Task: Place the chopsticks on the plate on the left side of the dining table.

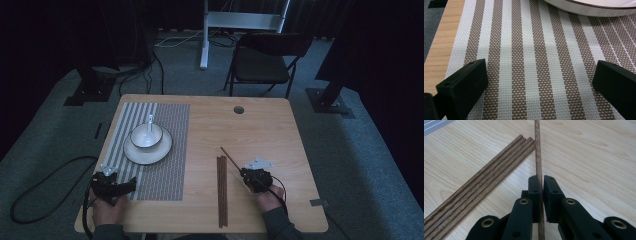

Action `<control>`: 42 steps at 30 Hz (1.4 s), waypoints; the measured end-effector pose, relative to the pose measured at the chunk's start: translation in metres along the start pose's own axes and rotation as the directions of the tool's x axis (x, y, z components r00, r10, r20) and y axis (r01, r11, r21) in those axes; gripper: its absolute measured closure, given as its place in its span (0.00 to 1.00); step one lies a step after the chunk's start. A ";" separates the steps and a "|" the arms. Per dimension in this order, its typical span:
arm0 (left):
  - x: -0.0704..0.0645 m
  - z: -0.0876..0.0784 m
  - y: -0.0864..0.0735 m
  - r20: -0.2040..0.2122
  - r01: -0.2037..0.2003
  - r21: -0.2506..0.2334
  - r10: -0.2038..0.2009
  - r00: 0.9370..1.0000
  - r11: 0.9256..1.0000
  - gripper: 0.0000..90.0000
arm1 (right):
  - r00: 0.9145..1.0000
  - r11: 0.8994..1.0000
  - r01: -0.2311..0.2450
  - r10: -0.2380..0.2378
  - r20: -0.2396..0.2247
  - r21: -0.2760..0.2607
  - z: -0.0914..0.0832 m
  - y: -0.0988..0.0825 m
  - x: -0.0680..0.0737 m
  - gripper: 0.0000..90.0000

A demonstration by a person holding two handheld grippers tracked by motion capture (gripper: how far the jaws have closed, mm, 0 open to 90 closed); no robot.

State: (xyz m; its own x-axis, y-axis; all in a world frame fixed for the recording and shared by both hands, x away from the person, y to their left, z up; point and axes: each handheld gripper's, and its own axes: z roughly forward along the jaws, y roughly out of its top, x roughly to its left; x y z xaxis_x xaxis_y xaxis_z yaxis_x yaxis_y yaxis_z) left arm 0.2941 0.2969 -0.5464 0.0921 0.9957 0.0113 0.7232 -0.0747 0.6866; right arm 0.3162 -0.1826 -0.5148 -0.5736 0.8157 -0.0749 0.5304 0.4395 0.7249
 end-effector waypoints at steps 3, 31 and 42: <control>0.000 0.000 0.000 0.000 0.000 -0.001 0.000 1.000 1.000 0.00 | 1.000 1.000 0.010 -0.010 -0.007 0.000 -0.001 0.003 0.001 0.94; 0.000 0.000 0.000 0.000 0.000 0.000 0.000 1.000 1.000 0.00 | 0.993 0.994 0.104 -0.105 -0.049 -0.020 -0.002 0.026 0.008 0.94; 0.000 0.000 0.000 0.000 0.000 0.000 0.000 1.000 1.000 0.00 | 0.989 0.991 0.129 -0.130 -0.067 -0.018 0.000 0.032 0.012 0.95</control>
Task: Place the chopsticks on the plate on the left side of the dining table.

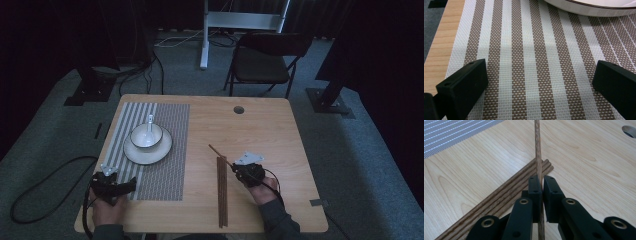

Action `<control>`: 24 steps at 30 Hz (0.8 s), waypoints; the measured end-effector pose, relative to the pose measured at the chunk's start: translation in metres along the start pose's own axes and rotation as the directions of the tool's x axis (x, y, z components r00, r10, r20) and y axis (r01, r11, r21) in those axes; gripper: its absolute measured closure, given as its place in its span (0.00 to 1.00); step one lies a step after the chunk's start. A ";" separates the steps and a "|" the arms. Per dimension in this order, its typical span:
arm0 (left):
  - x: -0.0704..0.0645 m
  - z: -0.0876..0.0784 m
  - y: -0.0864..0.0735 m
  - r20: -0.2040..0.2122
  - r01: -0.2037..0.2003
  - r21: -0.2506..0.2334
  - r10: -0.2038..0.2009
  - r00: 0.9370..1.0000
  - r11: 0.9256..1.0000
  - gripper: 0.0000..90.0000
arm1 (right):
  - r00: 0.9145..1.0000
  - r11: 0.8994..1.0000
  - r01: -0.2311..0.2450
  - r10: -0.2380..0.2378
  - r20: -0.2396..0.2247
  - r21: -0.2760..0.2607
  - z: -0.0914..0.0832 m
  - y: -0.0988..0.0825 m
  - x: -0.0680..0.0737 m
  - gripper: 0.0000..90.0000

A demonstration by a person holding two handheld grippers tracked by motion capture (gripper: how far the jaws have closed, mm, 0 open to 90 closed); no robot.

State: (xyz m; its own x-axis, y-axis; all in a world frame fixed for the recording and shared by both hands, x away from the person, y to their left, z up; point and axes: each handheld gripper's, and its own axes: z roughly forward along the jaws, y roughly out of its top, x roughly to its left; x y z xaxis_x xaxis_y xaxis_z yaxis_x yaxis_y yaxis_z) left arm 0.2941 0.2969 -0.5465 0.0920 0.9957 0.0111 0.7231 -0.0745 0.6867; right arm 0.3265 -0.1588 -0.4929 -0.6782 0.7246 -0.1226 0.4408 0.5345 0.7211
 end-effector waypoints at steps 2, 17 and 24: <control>0.000 0.000 0.000 0.000 0.000 0.000 0.000 1.000 1.000 0.00 | 1.000 1.000 0.003 -0.003 -0.003 -0.005 0.000 0.000 0.000 0.94; 0.000 0.000 0.000 0.000 0.000 -0.001 0.000 1.000 1.000 0.00 | 0.999 0.999 0.037 -0.038 -0.020 -0.021 0.001 0.010 0.005 0.94; 0.000 0.000 0.000 0.000 0.000 -0.001 0.000 1.000 1.000 0.00 | 0.998 0.998 0.058 -0.060 -0.032 -0.039 0.001 0.017 0.009 0.95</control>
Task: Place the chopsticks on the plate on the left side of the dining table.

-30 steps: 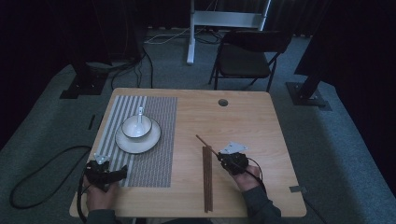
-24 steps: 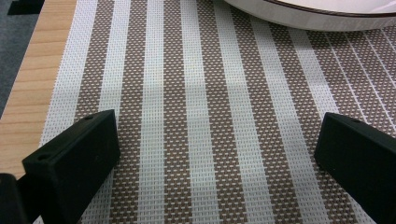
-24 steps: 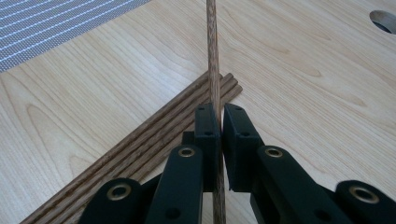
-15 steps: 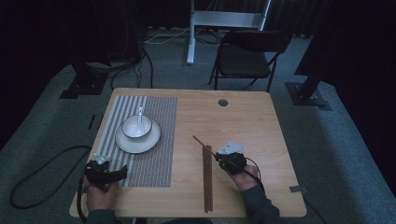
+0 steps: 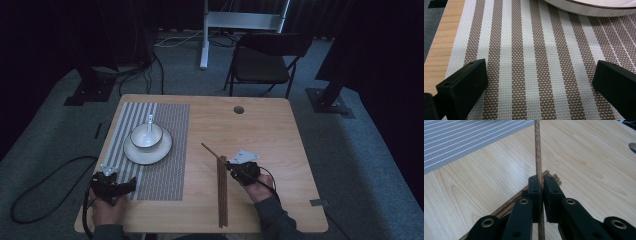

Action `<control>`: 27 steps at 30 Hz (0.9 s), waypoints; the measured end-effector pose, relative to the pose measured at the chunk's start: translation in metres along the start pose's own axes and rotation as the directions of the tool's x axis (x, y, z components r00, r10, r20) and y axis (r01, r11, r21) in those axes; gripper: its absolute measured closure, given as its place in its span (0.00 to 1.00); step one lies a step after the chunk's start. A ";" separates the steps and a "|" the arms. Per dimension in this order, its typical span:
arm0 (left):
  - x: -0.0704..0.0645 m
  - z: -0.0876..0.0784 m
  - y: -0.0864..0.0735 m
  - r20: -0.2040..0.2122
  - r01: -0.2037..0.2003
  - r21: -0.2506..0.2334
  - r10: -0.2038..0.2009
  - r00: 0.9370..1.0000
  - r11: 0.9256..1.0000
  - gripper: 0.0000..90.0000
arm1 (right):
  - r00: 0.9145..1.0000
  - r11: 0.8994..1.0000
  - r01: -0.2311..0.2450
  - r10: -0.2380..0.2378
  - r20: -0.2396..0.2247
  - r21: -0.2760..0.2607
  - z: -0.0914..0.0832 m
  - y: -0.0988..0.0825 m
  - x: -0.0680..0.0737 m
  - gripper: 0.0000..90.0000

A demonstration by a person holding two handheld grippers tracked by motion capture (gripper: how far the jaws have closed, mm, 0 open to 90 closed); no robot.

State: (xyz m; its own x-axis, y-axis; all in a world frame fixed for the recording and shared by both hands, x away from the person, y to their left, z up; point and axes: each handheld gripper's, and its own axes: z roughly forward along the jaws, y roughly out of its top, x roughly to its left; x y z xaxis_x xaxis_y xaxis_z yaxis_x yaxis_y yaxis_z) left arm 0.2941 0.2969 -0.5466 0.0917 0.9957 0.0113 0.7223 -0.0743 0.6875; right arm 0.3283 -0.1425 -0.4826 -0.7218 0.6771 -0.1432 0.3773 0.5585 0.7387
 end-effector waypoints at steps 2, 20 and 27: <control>0.000 0.000 0.000 0.000 0.000 0.000 0.000 1.000 1.000 0.00 | 1.000 1.000 0.008 -0.008 -0.003 -0.001 0.001 0.002 0.002 0.94; 0.000 0.000 0.000 0.001 0.000 0.002 0.000 1.000 1.000 0.00 | 0.998 0.998 0.054 -0.055 -0.025 -0.020 0.003 0.020 0.009 0.94; 0.000 0.000 0.000 0.000 0.000 0.000 0.000 1.000 1.000 0.00 | 0.997 0.997 0.074 -0.075 -0.032 -0.032 0.004 0.030 0.013 0.94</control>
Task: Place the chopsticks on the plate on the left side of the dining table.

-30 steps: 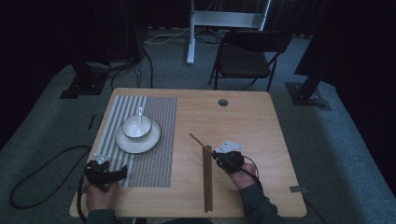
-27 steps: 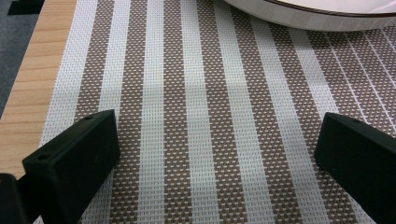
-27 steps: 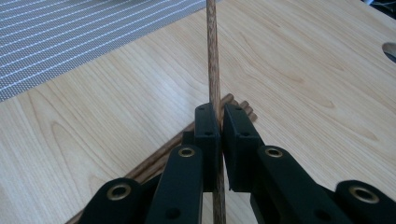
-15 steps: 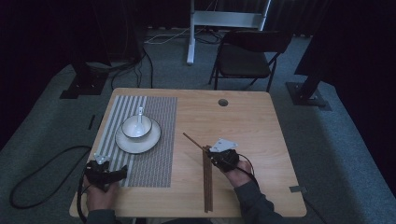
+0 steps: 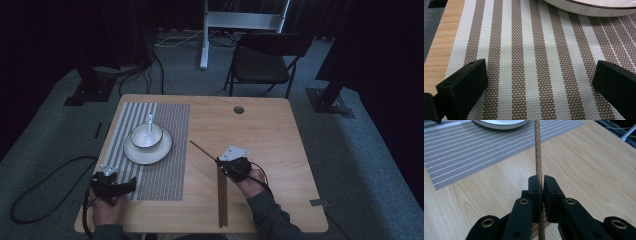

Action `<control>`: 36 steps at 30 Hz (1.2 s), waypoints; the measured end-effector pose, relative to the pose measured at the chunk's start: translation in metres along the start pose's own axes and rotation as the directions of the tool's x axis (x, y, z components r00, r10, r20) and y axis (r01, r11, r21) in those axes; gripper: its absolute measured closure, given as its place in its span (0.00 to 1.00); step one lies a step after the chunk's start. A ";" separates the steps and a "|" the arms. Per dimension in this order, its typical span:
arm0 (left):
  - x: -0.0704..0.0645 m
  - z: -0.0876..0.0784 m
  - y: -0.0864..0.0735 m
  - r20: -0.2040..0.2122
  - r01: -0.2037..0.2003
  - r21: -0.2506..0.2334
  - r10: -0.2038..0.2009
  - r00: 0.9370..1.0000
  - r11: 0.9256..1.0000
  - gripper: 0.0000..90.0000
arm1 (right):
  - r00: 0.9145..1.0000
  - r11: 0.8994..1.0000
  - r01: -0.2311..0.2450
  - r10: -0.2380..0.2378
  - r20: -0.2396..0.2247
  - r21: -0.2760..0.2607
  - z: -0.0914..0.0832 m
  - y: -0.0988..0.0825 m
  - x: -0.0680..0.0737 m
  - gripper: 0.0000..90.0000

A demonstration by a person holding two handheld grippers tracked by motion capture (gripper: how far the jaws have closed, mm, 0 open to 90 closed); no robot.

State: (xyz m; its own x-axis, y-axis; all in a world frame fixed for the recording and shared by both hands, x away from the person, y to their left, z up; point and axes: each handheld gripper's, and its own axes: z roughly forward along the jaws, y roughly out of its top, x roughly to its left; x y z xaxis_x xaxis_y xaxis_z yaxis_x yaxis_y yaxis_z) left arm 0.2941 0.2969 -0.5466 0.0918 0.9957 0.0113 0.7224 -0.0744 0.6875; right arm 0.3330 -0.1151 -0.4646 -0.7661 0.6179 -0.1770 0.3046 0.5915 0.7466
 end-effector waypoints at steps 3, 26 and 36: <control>0.000 0.000 0.000 0.000 0.000 0.000 0.000 1.000 1.000 0.00 | 1.000 1.000 0.009 -0.009 -0.003 -0.004 0.000 0.004 0.001 0.94; 0.000 0.000 0.000 0.001 0.001 0.001 -0.001 1.000 1.000 0.00 | 0.998 0.998 0.039 -0.040 -0.038 -0.042 0.004 0.027 0.011 0.94; 0.000 0.000 0.000 0.000 0.000 0.001 0.000 1.000 1.000 0.00 | 0.997 0.997 0.052 -0.055 -0.053 -0.053 0.006 0.032 0.015 0.94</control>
State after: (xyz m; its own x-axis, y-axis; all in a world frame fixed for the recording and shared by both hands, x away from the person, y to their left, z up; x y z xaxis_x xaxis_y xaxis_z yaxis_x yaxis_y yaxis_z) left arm 0.2941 0.2969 -0.5464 0.0920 0.9957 0.0110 0.7233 -0.0744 0.6865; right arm 0.3347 -0.0834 -0.4473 -0.8104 0.5564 -0.1834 0.2341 0.5945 0.7693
